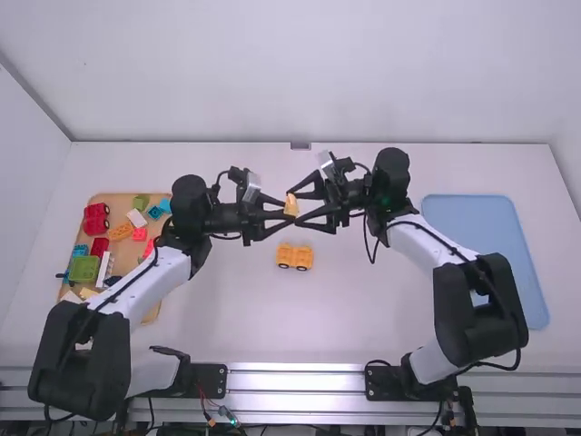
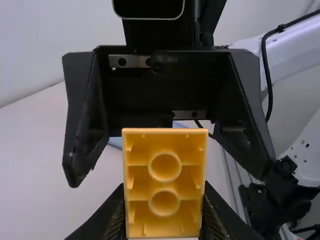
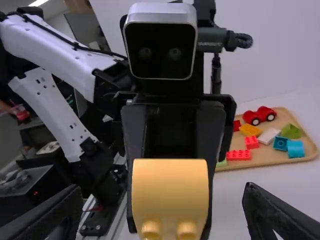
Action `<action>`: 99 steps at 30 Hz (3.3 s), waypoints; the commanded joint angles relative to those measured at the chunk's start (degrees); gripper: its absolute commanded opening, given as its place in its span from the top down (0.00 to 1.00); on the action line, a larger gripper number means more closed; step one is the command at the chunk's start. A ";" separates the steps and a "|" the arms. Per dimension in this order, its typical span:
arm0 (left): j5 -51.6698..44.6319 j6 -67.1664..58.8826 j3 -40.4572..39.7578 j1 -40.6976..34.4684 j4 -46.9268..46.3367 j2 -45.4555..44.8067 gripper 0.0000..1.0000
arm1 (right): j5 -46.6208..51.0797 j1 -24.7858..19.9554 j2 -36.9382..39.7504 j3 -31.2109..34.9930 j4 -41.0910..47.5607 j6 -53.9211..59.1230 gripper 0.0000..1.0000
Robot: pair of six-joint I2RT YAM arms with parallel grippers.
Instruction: Assemble lego blocks to make yellow taxi
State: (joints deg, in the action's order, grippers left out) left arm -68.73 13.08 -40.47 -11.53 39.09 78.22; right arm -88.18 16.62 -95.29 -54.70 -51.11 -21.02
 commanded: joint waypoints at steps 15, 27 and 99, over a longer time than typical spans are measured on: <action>-0.81 0.66 0.24 -0.07 0.66 -0.04 0.98 | -0.50 1.11 0.90 -1.53 -3.72 -6.64 0.71; -0.66 0.42 0.26 -0.07 0.17 -0.04 0.01 | 7.89 -1.62 0.90 -1.53 -4.02 -6.64 0.95; 38.16 -6.03 0.26 0.92 -17.46 -0.07 0.00 | 83.97 6.43 -8.98 -1.46 81.26 -88.72 0.90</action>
State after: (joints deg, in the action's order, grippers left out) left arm -30.76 7.81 -40.45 -10.92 21.61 78.26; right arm -4.19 23.18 -103.72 -56.42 30.00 -107.90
